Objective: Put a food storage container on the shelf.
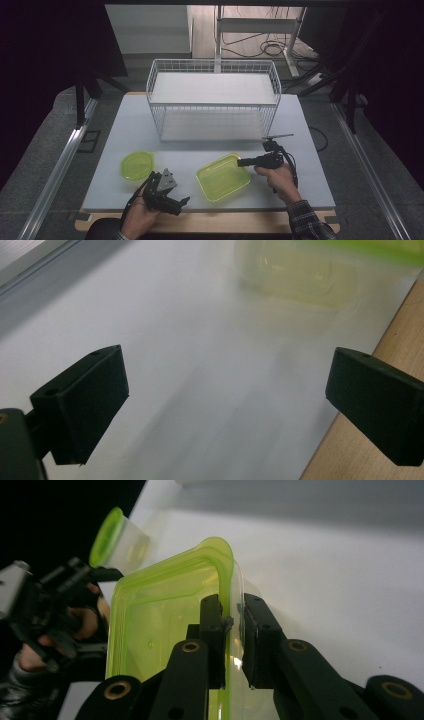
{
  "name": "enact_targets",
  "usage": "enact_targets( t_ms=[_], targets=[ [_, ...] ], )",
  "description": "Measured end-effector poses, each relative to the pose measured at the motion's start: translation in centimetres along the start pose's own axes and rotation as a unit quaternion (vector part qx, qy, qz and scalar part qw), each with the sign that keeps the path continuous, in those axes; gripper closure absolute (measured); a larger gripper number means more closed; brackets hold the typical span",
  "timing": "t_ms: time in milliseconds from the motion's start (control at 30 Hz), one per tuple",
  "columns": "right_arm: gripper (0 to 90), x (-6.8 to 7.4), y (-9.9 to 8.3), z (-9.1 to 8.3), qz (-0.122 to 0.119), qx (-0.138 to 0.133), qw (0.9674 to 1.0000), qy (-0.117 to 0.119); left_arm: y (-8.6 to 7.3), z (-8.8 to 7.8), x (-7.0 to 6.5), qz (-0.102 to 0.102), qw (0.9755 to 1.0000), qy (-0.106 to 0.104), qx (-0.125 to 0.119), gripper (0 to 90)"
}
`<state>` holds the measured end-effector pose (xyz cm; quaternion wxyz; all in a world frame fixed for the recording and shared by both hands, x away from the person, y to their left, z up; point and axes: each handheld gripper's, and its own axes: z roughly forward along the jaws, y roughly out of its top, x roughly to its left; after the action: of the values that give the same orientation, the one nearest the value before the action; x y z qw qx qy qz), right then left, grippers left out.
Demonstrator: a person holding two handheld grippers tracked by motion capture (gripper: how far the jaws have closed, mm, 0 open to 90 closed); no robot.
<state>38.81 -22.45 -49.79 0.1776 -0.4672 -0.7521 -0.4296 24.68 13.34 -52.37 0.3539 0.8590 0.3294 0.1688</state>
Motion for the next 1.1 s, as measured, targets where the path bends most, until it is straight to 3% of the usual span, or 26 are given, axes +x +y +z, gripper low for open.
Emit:
enact_targets(
  t_ms=[100,500,1100],
  targets=[
    [80.1,-0.2,0.1,-0.6,0.012,-0.018,0.9997,0.013,0.0,0.0,0.0,-0.002,1.0000,0.001,-0.001,3.5],
    [80.0,0.0,0.9,-2.6,0.024,-0.062,0.9976,0.022,0.0,0.0,0.1,-0.006,1.0000,-0.001,0.004,3.3],
    [80.0,1.7,2.8,-4.1,0.016,-0.097,0.9948,0.024,0.0,0.2,-0.1,0.000,0.9999,-0.002,0.011,3.2]
  ],
)
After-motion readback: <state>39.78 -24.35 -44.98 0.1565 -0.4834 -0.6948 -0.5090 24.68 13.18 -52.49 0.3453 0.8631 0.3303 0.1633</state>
